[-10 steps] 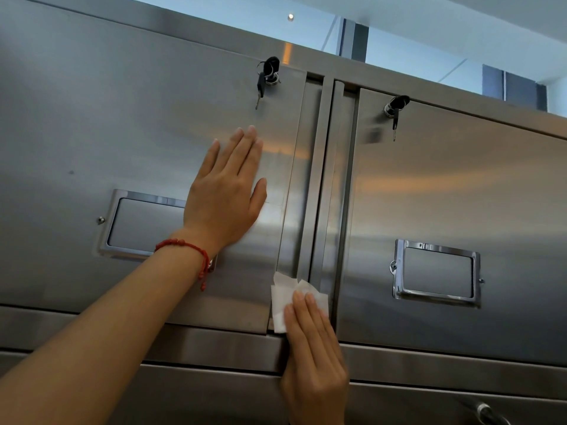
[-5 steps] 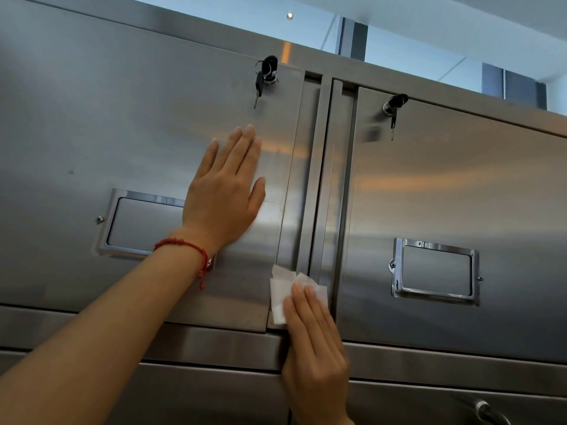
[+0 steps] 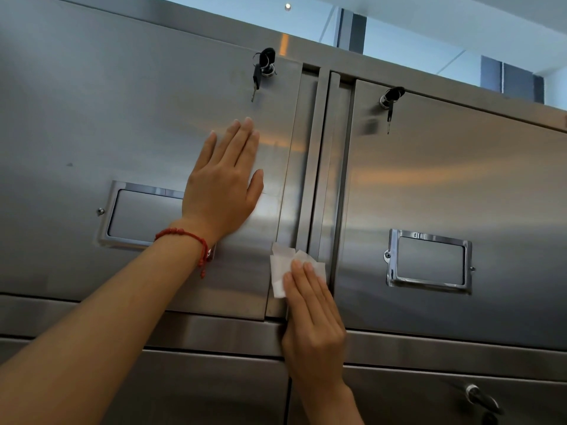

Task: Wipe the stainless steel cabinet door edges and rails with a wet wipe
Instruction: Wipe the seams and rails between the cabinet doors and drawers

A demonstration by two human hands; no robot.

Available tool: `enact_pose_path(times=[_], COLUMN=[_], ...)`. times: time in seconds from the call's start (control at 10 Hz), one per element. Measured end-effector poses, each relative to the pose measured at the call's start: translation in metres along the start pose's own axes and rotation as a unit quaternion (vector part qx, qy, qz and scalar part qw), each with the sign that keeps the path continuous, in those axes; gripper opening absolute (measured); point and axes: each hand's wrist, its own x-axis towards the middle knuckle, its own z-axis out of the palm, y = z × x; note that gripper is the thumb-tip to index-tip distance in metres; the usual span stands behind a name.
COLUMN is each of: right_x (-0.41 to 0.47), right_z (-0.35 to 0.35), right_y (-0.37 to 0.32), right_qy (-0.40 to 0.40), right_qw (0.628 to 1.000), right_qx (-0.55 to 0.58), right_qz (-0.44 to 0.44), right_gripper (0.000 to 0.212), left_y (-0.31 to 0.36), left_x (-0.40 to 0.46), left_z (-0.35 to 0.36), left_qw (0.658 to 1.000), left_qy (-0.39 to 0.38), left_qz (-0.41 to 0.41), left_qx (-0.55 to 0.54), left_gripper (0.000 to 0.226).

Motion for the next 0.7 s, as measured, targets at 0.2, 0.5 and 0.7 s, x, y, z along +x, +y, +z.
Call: enact_pose_path(times=[0.2,0.5,0.7], right_x=[-0.0059,-0.0011,-0.0006], right_z=[-0.0037,-0.0046,-0.0074], right_y=[-0.0032,-0.0044,-0.0047], right_qy=[-0.018,-0.05,-0.057], right_qw=[1.0,0.999,0.998], right_qx=[-0.001,-0.005,-0.006], right_qz=[0.004,0.016,0.008], right_gripper=[0.031,0.053,0.051], left_y=[-0.0004,-0.001,-0.0003], left_x=[-0.0002,-0.0001,0.0001], left_z=[0.0001,0.0005,-0.0006], left_qw=[1.0,1.0,1.0], left_qy=[-0.003,-0.004,-0.008], left_qz=[0.001,0.004,0.002], left_qx=[-0.001,0.003,0.002], left_gripper=[0.058,0.057,0.057])
